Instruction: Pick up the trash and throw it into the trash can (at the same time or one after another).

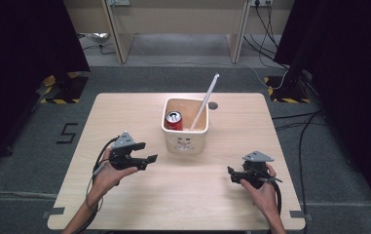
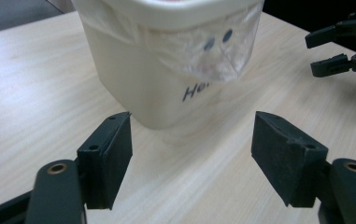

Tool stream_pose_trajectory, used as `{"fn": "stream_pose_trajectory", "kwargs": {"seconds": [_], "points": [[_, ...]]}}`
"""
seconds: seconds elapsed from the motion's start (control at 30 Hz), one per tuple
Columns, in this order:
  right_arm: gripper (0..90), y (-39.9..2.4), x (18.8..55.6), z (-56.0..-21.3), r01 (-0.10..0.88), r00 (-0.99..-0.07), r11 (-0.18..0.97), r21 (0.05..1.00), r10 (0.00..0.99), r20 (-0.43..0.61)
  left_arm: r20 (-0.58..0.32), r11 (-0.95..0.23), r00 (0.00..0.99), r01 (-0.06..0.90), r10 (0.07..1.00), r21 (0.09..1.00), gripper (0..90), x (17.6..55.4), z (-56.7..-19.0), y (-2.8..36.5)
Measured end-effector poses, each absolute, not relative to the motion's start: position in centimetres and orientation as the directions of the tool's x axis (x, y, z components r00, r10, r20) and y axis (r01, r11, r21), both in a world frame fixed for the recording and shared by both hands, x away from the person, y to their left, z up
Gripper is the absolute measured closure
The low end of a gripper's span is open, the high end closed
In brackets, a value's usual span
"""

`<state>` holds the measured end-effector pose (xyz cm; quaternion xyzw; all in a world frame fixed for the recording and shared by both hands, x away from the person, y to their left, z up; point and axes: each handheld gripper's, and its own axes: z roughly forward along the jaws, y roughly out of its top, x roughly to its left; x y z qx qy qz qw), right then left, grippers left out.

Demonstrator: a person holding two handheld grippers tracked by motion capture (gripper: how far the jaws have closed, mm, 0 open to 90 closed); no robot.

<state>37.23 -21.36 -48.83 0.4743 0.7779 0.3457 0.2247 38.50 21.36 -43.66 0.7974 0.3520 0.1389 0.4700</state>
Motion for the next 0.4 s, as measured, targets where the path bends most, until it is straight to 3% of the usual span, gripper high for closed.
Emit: {"fn": "stream_pose_trajectory", "kwargs": {"seconds": [0.2,0.4], "points": [[16.0,-21.3,36.5,-50.1,0.602,-0.446,0.324,0.73,0.895,-0.029,-0.093,-0.322,0.707,0.431,0.701,0.843,28.2,37.6,-45.3,21.6],[16.1,-21.1,36.3,-50.8,0.61,-0.44,0.32,0.725,0.898,-0.026,-0.019,-0.385,0.691,0.425,0.722,0.819,27.5,37.7,-46.7,21.6]]}}
